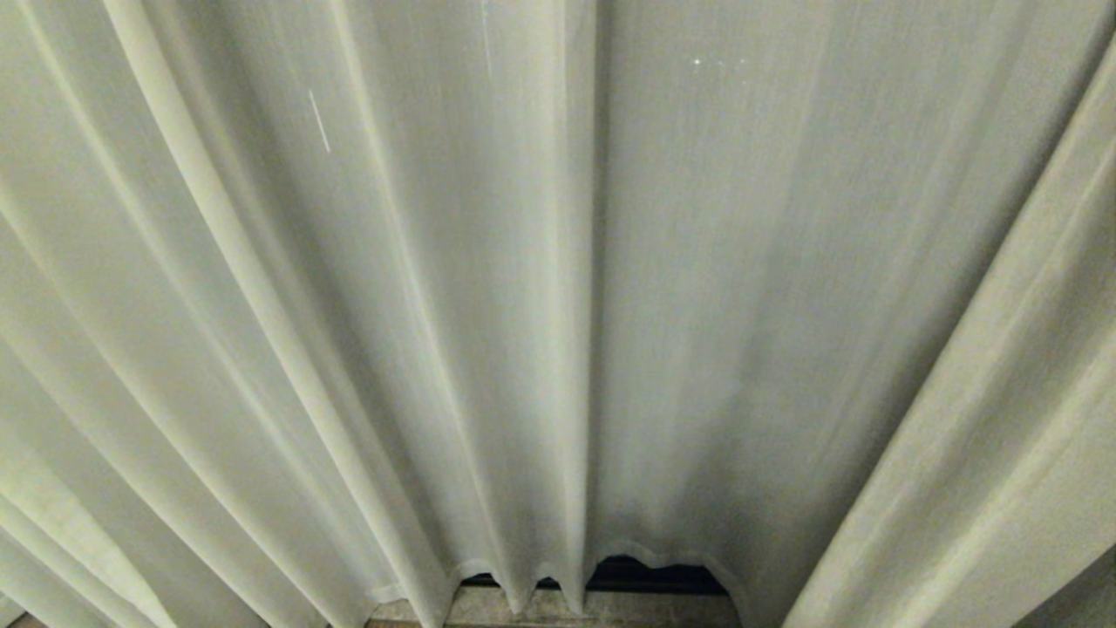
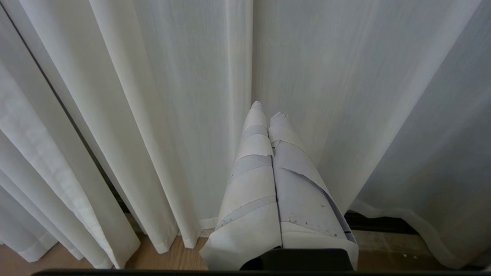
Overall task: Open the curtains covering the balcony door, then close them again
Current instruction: Close the outer curtains on both sides
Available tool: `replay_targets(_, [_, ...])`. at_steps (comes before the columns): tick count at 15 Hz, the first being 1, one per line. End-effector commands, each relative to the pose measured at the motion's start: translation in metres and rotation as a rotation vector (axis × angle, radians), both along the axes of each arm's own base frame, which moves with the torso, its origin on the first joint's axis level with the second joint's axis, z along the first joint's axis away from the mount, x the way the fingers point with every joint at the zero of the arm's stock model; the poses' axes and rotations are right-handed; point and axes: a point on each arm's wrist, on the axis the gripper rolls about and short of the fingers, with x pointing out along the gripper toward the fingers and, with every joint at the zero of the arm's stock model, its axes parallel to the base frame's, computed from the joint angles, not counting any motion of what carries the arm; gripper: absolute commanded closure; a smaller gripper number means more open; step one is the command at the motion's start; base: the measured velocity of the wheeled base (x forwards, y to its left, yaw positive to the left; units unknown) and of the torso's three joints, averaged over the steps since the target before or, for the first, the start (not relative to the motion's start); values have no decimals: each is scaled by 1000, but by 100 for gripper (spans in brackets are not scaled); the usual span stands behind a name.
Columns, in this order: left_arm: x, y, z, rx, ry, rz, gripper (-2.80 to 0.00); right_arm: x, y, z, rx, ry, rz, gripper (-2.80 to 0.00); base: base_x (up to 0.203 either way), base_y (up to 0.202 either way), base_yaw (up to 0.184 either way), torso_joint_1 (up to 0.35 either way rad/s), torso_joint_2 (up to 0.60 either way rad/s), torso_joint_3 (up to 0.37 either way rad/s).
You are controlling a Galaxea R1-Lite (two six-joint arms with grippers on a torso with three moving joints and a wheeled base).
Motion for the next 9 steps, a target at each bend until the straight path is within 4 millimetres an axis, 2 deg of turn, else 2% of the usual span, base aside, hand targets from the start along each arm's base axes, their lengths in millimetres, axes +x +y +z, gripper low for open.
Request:
replay_targets(1, [0,0,0,-1,-1,1,0,-3,13,1,-18,7,45,0,0,0,0,0,0,0])
replay_targets(6, [0,0,0,-1,-1,1,0,3,40,-1,-151,-7,159,0,0,0,0,0,0,0])
replay_targets(9, [0,0,0,-1,-1,1,0,14,57,-7,-167,18,195,0,0,0,0,0,0,0])
